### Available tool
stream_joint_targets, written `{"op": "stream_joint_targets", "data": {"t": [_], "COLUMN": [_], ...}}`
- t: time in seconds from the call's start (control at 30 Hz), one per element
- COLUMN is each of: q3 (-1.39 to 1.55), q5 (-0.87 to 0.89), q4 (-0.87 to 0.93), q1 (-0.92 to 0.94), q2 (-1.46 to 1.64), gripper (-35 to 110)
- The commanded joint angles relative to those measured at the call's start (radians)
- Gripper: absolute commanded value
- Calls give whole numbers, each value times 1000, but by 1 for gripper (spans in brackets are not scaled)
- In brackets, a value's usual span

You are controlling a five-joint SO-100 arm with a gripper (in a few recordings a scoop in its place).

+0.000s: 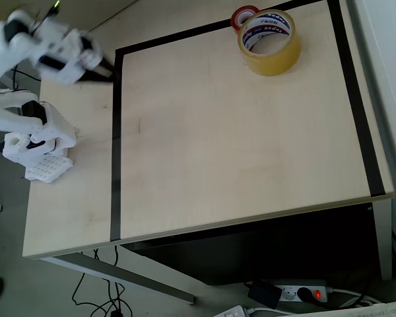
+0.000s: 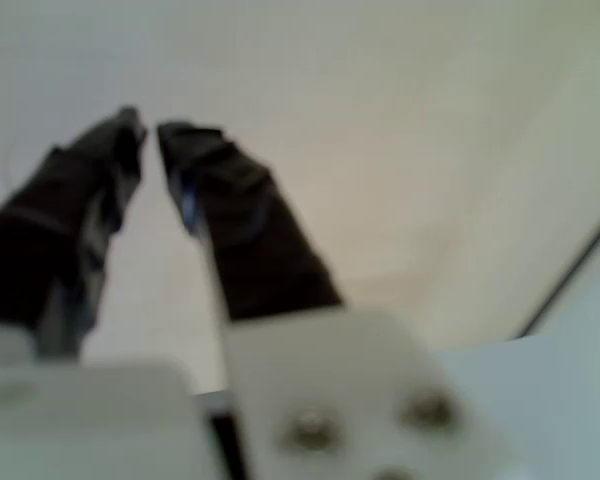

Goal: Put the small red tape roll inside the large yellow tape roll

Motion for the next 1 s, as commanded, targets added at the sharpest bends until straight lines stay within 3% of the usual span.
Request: {"op": "stream_joint_targets", "data": {"t": [0.0,0.37,0.5,0.67,0.97], "q3": [-433,-956,-1244,-1930,-1878], "q5": [-23,-15,-14,-17,-14], "q4": [-69,-371,-350,-189,-310], "q1": [-52,-118,-117,-95,-89], "q2": [-173,-721,-946,-1374,-1434], "gripper": [0,0,0,0,0]}}
